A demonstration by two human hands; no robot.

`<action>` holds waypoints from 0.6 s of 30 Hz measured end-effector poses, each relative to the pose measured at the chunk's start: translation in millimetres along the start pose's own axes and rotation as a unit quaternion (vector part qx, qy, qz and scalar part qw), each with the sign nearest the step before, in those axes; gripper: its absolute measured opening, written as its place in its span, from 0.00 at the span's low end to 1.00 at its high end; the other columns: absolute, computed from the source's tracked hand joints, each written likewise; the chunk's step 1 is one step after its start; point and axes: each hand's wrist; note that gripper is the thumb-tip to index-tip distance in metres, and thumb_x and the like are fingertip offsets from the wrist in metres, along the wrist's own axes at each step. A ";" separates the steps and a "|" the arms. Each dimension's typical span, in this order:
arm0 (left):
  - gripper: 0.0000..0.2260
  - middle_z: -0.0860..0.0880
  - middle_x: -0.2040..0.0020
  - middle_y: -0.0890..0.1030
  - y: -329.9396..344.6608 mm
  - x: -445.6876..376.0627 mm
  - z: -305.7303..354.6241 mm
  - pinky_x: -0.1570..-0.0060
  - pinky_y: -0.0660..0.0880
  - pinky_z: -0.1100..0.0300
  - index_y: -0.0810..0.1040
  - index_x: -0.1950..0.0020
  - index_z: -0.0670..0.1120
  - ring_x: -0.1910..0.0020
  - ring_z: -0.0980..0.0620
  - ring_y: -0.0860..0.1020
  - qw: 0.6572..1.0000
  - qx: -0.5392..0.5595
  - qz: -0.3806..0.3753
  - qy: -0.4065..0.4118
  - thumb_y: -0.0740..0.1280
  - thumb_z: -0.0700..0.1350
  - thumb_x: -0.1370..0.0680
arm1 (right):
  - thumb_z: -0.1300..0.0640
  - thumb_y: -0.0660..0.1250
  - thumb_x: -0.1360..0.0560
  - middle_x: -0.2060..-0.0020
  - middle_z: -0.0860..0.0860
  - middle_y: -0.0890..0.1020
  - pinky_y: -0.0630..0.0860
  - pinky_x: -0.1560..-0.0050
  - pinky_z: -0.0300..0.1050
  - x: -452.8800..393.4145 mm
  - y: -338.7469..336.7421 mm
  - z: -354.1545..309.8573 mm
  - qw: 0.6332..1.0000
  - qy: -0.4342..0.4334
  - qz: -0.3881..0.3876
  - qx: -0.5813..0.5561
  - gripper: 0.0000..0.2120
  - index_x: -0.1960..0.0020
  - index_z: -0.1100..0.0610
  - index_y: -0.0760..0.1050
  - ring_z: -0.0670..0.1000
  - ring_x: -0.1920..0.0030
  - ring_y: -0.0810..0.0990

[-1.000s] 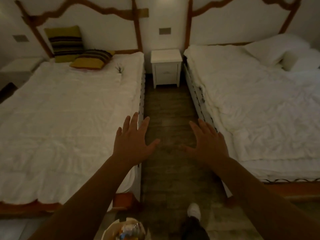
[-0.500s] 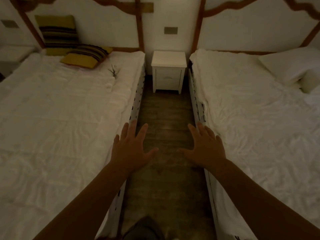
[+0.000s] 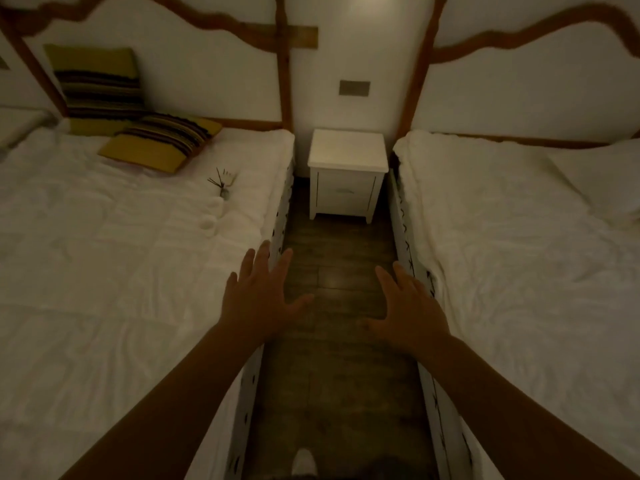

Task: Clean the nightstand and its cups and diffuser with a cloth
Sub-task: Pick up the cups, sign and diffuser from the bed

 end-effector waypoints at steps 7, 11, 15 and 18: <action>0.47 0.45 0.20 0.46 11.1 -139.5 -29.0 0.30 0.59 0.37 0.43 0.23 0.58 0.23 0.40 0.48 0.999 -0.010 0.000 -0.032 0.37 0.80 0.37 | 0.22 0.62 0.37 0.21 0.48 0.42 0.59 0.30 0.64 -154.6 -17.3 -4.0 0.999 -0.017 -0.030 -0.011 0.54 0.23 0.42 0.39 0.59 0.23 0.49; 0.43 0.45 0.20 0.46 31.3 -224.7 -50.1 0.30 0.58 0.36 0.43 0.23 0.57 0.23 0.40 0.47 0.996 -0.017 -0.019 -0.083 0.44 0.77 0.34 | 0.26 0.65 0.37 0.21 0.48 0.43 0.60 0.30 0.65 -270.8 -28.4 -4.5 0.997 -0.055 -0.046 -0.013 0.53 0.23 0.41 0.39 0.60 0.23 0.50; 0.44 0.44 0.20 0.46 34.1 -289.8 -61.8 0.31 0.58 0.35 0.43 0.23 0.56 0.23 0.39 0.47 0.992 -0.026 -0.030 -0.119 0.44 0.76 0.34 | 0.27 0.65 0.34 0.21 0.48 0.44 0.59 0.30 0.64 -367.8 -43.6 -17.0 0.994 -0.097 -0.059 0.008 0.51 0.23 0.41 0.39 0.59 0.23 0.50; 0.43 0.43 0.21 0.48 27.3 -329.0 -75.5 0.31 0.60 0.36 0.45 0.23 0.56 0.23 0.39 0.50 0.987 -0.013 -0.015 -0.161 0.44 0.76 0.33 | 0.25 0.63 0.34 0.21 0.50 0.45 0.59 0.29 0.63 -436.2 -57.7 -40.3 0.984 -0.150 -0.089 0.036 0.51 0.23 0.43 0.39 0.59 0.23 0.51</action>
Point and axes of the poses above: each hand's wrist, its own x-axis away from the middle knuckle, its own y-axis out of the palm, z = x × y
